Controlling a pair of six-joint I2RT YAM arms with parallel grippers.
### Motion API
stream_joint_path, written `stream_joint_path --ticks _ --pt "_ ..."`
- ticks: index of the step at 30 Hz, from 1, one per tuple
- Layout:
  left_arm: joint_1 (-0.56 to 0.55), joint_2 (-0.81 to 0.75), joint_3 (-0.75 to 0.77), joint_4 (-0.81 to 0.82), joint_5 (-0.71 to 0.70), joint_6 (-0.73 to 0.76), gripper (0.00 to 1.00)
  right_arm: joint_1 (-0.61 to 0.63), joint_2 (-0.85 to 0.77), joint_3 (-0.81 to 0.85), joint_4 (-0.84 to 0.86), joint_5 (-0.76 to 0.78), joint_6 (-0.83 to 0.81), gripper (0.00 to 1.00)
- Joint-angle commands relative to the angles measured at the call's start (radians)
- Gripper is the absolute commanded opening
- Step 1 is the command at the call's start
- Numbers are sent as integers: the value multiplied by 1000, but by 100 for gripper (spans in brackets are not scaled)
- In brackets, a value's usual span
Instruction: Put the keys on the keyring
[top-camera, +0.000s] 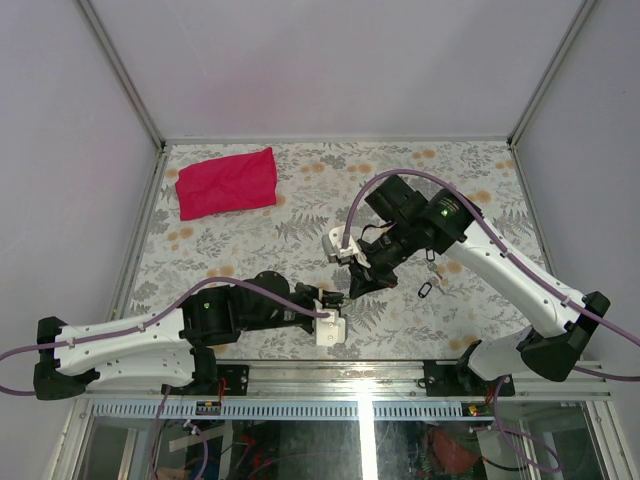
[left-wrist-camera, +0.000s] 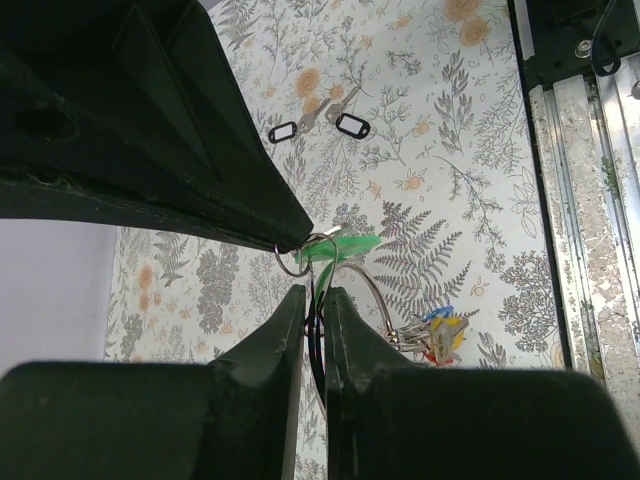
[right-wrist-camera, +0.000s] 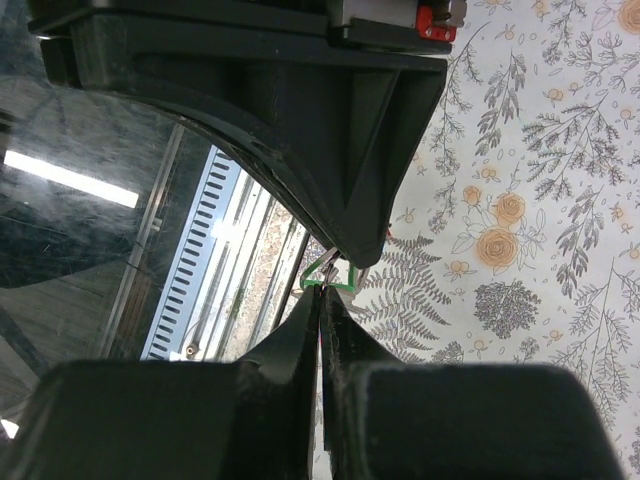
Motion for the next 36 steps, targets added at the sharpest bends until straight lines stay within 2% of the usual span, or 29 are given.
stream_joint_path --ticks 1,20,36 --pt "8 -23 53 73 -36 15 0 30 -14 5 -52 -63 14 0" --pt "9 -18 64 78 -60 -20 0 54 -16 20 -93 -111 10 0" --pt "60 25 125 19 91 -58 0 123 -22 28 -71 -115 30 0"
